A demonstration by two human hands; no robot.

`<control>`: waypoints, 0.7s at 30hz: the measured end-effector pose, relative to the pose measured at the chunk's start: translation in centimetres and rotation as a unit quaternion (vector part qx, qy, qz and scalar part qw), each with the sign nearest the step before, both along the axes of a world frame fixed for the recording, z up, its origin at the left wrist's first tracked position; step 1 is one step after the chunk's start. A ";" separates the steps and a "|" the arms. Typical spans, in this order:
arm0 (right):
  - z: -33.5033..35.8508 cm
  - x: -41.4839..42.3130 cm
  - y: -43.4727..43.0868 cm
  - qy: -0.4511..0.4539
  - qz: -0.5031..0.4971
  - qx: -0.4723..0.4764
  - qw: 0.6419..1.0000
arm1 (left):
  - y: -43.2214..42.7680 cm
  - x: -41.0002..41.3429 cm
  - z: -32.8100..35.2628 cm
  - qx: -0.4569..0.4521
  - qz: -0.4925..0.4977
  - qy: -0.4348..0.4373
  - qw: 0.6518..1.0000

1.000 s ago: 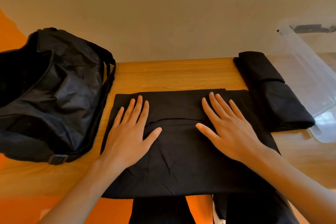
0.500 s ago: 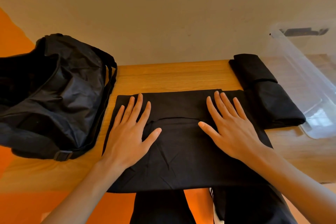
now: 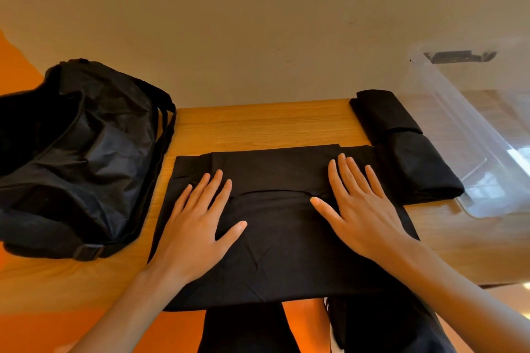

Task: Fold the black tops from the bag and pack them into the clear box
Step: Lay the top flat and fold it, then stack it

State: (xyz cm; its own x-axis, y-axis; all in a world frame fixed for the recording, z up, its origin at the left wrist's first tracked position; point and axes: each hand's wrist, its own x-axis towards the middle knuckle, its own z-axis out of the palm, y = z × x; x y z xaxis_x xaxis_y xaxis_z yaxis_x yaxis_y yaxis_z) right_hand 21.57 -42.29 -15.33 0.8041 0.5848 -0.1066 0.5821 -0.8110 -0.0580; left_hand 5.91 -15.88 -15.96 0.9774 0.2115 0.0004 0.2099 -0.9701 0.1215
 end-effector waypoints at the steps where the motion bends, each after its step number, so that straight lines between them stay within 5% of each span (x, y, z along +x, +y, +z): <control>1: 0.0 -0.3 -0.1 -0.007 -0.005 -0.003 1.000 | 0.0 0.0 0.0 -0.013 0.000 -0.010 1.000; 17: 0.1 -2.2 -1.2 0.003 0.056 0.042 0.998 | -1.2 -1.3 1.1 -0.011 -0.054 -0.020 0.998; 21: 0.6 -3.5 -3.6 0.046 0.142 0.042 0.988 | -1.4 -4.0 1.3 -0.022 -0.118 -0.021 0.993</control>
